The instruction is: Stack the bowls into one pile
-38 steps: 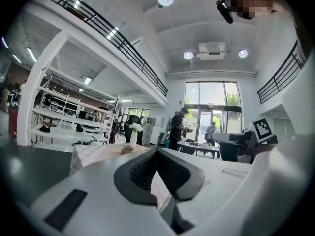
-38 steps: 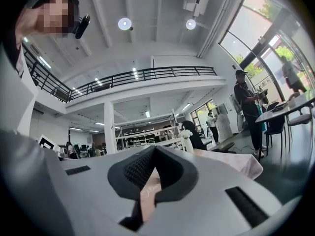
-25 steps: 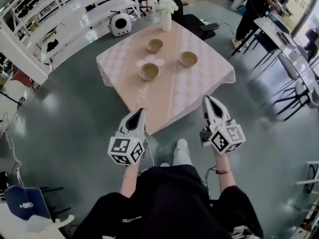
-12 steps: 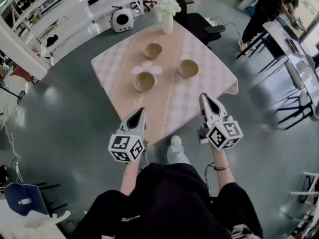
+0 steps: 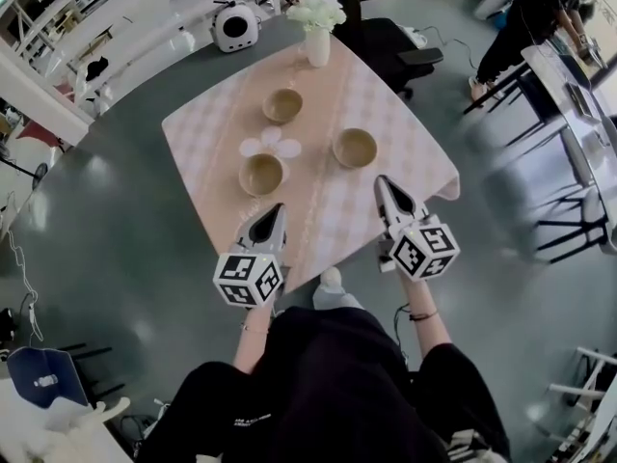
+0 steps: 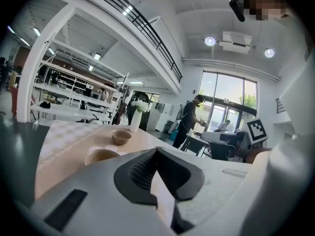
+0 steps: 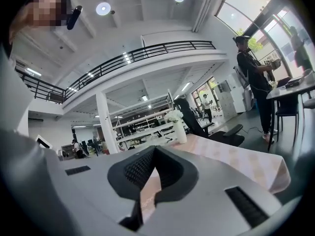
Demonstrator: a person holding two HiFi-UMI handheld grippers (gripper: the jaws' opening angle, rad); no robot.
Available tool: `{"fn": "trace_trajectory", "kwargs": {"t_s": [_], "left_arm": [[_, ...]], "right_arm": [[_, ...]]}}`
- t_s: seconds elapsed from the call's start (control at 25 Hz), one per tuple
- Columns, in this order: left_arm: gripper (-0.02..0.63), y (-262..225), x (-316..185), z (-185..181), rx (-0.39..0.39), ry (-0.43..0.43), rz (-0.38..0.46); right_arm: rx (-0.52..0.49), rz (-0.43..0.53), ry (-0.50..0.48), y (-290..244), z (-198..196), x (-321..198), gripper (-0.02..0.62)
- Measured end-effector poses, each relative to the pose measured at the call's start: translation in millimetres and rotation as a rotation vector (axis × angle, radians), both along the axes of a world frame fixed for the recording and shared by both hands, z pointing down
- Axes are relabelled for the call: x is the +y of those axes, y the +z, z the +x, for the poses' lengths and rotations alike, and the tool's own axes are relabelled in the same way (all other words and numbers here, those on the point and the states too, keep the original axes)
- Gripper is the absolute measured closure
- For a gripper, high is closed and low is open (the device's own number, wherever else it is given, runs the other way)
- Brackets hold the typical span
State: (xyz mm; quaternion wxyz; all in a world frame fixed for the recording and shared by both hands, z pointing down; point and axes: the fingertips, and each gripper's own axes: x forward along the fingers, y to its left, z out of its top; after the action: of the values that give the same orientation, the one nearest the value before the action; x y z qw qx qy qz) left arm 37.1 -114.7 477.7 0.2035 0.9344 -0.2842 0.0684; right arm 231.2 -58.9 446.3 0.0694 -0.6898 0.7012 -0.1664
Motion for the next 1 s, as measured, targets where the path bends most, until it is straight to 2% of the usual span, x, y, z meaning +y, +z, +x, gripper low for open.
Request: {"fn": "trace_trajectory", "kwargs": {"t_s": [0.28, 0.52, 0.88, 1.0], "left_arm": [[0.609, 21.5, -19.3, 38.9, -0.026, -0.006, -0.044], [0.609, 38.4, -34.5, 65.2, -0.052, 0.007, -0.070], [0.609, 62.7, -43.7, 90.5, -0.071, 0.062, -0.135], [0.609, 72.8, -44.7, 97.0, -0.076, 0.080, -0.157]], "right_arm": [[-0.013, -0.057, -0.038, 27.4, 32.0, -33.5, 0.603], [0.012, -0.147, -0.033, 48.8, 54.5, -57.8, 0.603], [0.040, -0.285, 0.085, 93.2, 86.0, -88.5, 0.601], [0.013, -0.326, 0.117, 108.3, 97.0, -97.4, 0.549]]}}
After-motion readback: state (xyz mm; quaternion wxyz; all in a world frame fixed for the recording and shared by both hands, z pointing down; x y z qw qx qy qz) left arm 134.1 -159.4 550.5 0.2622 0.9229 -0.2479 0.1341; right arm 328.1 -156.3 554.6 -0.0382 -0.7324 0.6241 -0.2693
